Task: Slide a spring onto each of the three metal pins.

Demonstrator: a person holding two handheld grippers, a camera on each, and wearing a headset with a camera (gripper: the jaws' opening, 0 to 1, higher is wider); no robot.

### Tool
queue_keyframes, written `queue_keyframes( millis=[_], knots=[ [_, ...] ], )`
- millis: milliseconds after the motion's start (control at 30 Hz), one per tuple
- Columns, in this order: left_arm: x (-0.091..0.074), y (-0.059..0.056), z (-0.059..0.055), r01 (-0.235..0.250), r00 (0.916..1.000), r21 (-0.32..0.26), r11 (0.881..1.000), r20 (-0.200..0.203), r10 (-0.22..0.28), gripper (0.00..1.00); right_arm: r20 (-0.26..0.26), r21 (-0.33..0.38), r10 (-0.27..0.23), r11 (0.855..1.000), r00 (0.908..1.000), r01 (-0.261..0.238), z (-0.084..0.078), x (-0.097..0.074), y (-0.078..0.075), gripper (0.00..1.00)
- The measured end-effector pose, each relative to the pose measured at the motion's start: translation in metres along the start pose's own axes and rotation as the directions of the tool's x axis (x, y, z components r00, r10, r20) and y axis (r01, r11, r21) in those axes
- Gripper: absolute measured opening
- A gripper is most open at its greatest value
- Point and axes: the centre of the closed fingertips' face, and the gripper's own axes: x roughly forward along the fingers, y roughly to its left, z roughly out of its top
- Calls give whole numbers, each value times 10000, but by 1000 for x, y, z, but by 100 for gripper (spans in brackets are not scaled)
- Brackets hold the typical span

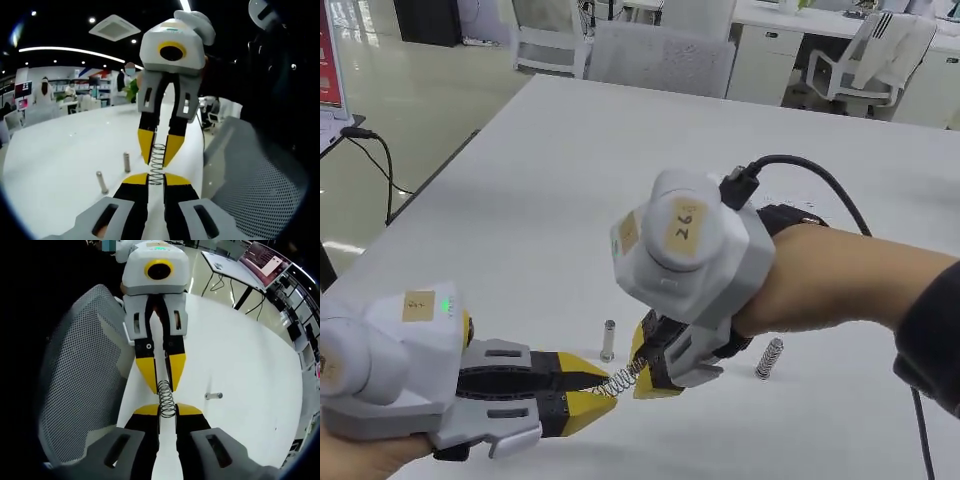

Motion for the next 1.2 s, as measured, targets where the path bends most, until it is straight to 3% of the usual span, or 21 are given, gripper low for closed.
queue_keyframes(
  millis=[233,733,867,1200],
  knots=[
    [2,-2,0,46,10000,43,10000,-22,-46,3,212,0,55,10000,9998,-55,6,-2,2,8],
    [2,0,0,-114,9999,119,9999,-13,114,3,30,-217,-35,9998,10000,35,15,-1,2,8],
    [4,0,1,-110,9999,100,9999,30,110,3,233,-267,9,9996,9997,-3,22,-1,3,8],
    [6,4,0,-156,9999,71,9999,12,156,3,129,-255,30,9997,9999,-27,21,1,1,8]
  ],
)
